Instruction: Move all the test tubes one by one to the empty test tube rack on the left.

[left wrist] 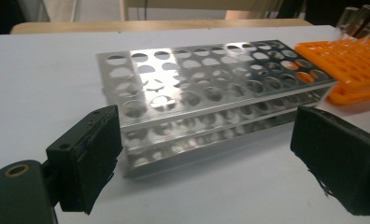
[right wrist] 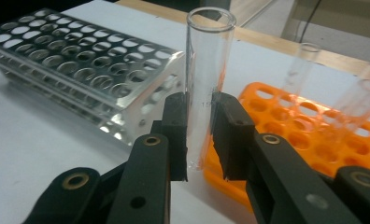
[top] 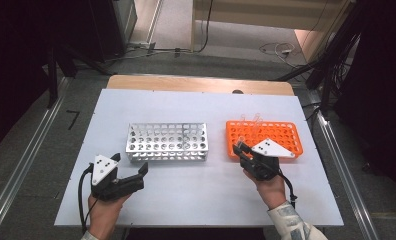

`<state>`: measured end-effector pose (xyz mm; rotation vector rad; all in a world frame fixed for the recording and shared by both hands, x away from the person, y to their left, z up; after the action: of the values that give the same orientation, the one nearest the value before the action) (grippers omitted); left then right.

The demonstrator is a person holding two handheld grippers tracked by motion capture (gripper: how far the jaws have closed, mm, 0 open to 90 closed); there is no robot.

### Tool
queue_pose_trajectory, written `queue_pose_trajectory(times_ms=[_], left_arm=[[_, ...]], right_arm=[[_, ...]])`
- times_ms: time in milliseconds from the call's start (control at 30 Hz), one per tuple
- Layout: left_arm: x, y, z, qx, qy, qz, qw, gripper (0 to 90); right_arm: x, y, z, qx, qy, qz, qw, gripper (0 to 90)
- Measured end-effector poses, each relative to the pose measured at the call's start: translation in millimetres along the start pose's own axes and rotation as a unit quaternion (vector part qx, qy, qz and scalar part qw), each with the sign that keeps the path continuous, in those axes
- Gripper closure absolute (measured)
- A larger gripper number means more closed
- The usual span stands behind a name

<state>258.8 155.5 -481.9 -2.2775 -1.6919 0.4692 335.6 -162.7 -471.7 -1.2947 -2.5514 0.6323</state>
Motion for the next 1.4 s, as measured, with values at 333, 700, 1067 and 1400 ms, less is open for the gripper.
queue_pose_trajectory(times_ms=[333,700,1067,1400], left_arm=[[-52.9,14.1,-11.0,0.004,0.034,0.071,0.9969,13.9],[-110.0,25.3,-19.2,0.0,0.069,0.143,0.9873,31.1],[-129.7,34.8,-17.3,0.006,0.095,0.157,0.983,54.6],[-135.6,41.5,-16.3,0.008,0.112,0.15,0.9823,72.9]], right_arm=[[49.4,11.0,7.8,0.019,-0.029,-0.056,0.9978,73.1],[94.6,22.2,17.7,0.039,-0.058,-0.105,0.9921,73.1],[112.8,27.9,21.6,0.046,-0.068,-0.124,0.9889,73.1],[117.1,26.3,20.8,0.046,-0.069,-0.131,0.9879,73.1]])
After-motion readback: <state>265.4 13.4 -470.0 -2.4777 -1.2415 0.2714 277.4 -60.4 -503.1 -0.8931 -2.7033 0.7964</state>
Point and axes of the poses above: each handheld gripper's, and its own axes: y roughly forward along the jaws, z roughly out of its underside, x roughly to its left, the point moved 8 cm from there along y, roughly forward along the jaws, and after that the axes turned 2 degrees about y, right-handed, at the moved point
